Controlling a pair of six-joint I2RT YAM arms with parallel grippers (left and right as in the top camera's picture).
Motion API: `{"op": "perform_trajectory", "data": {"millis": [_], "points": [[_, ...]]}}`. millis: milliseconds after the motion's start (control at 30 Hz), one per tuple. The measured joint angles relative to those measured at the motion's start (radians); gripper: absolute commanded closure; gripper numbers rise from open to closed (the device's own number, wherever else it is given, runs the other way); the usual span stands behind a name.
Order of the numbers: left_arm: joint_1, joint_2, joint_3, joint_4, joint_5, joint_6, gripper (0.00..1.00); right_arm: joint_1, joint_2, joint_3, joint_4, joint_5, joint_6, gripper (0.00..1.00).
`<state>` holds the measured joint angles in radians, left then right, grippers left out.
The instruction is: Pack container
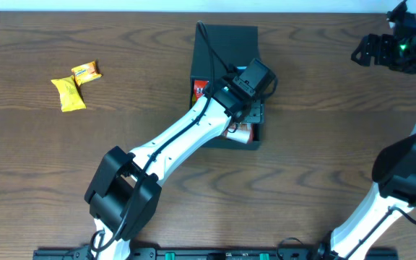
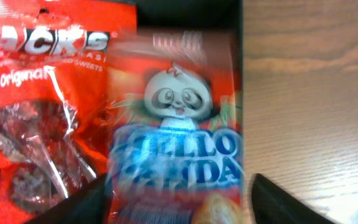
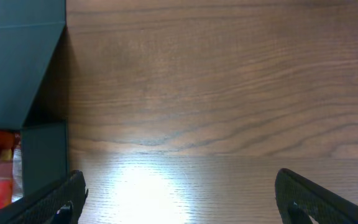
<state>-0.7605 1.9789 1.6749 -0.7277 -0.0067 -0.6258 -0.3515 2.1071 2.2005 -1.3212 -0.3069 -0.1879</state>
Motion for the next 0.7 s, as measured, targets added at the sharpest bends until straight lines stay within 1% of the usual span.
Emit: {"op": "perform_trajectory", "data": {"millis": [67,200,233,267,300,333,367,400,433,500,533,567,700], "points": [[0.0,0.0,0.0,0.018,-0.001,-0.007,0.17,0.0,0.0,0.0,-0.001,0.0,0.0,0.03],[0.001,0.0,0.0,0.032,-0.001,0.003,0.17,0.0,0.0,0.0,-0.003,-0.014,0.0,0.04],[0.002,0.0,0.0,0.032,-0.001,0.013,0.18,0.0,0.0,0.0,-0.004,-0.018,0.0,0.08],[0.004,0.0,0.0,0.032,-0.001,0.022,0.18,0.0,0.0,0.0,-0.006,-0.021,0.0,0.18],[0.008,0.0,0.0,0.031,-0.001,0.03,0.23,0.0,0.0,0.0,-0.012,-0.028,0.0,0.31],[0.013,0.0,0.0,0.029,-0.001,0.041,0.28,0.0,0.0,0.0,-0.023,-0.039,0.004,0.54],[0.02,0.0,0.0,0.026,-0.001,0.056,0.34,0.0,0.0,0.0,-0.03,-0.051,0.005,0.86],[0.028,0.0,0.0,0.021,-0.001,0.063,0.41,0.0,0.0,0.0,-0.036,-0.061,0.005,0.98],[0.039,0.0,0.002,0.01,-0.002,0.08,0.52,0.0,0.0,0.0,-0.042,-0.068,0.005,0.98],[0.066,0.0,0.003,-0.018,-0.001,0.089,0.79,0.002,0.0,0.0,-0.052,-0.08,0.008,0.99],[0.087,0.0,0.005,-0.039,-0.002,0.103,0.91,0.004,0.0,0.0,-0.06,-0.086,0.007,0.99],[0.108,0.0,0.005,-0.051,-0.003,0.101,0.94,0.006,0.0,0.0,-0.066,-0.09,0.007,0.98],[0.234,0.0,0.005,-0.079,0.006,0.111,0.94,0.055,0.0,0.0,-0.085,-0.135,0.008,0.98]]}}
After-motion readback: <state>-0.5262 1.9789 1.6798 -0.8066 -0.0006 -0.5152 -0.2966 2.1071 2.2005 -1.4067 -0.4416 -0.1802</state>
